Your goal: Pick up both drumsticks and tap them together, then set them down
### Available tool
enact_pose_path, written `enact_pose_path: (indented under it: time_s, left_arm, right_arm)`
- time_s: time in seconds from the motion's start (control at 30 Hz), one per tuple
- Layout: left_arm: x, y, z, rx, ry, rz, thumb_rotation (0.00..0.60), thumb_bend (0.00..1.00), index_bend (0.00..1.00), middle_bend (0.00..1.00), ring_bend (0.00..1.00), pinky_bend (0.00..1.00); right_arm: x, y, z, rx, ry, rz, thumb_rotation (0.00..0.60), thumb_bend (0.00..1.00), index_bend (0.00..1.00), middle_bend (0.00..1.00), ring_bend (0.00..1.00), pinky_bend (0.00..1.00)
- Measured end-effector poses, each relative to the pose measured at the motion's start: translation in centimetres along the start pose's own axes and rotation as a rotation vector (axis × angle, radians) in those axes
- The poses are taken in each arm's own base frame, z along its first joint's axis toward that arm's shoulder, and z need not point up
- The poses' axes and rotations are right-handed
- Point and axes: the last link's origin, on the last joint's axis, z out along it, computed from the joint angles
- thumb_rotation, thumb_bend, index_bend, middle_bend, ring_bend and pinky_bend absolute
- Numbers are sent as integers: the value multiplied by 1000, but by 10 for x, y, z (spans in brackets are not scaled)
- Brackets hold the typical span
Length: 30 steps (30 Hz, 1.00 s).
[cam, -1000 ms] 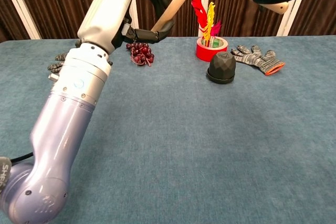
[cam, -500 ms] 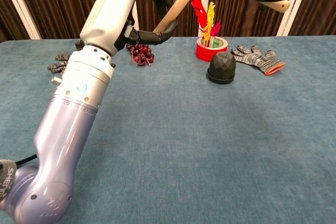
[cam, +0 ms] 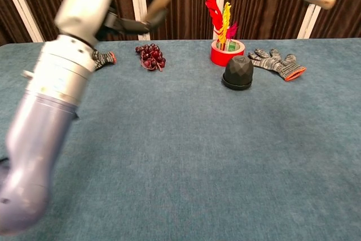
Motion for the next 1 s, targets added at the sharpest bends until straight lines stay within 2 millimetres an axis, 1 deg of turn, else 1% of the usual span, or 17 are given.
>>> enact_pose_path:
  time_s: [0.13,0.2,0.33,0.37,0.47,0.57,0.63,0.8,1.0]
  left_arm:
    - [31,-21,-1,-43,2,94,600,491,620,618,136,0]
    - [50,-34,-2,-58,-10,146,600,490,620,618,136,0]
    - [90,-58,-9,-75,-50,263,600,490,620,618,136,0]
    - [102,-65,-12,-77,-68,301,600,491,620,618,136,0]
    - [127,-79,-25,-65,-124,372,600,491,620,618,136,0]
    - [144,-91,-40,-32,-192,422,600,491,620,618,136,0]
    - [148,-97,-47,-13,-237,445,600,491,619,618,136,0]
    - [157,-116,-72,60,-358,495,600,491,618,618,136,0]
    - [155,-134,-85,99,-414,508,600,491,611,615,136,0]
  right_arm:
    - [12,22,-5,-44,34,-44,600,438,827,671,500,21]
    - [16,33,-10,-57,45,-73,600,438,828,671,500,21]
    - [16,47,-17,-54,45,-123,600,438,828,671,499,21]
    - [15,50,-19,-50,43,-135,600,438,828,671,499,21]
    - [9,57,-24,-31,38,-180,600,442,831,671,499,21]
    - [4,65,-29,-13,35,-233,600,444,836,674,500,21]
    - [1,70,-32,-4,35,-271,600,445,838,676,499,21]
    - [-10,81,-41,11,22,-332,600,446,839,676,500,21]
    - [-15,97,-51,3,-6,-393,600,445,839,676,499,21]
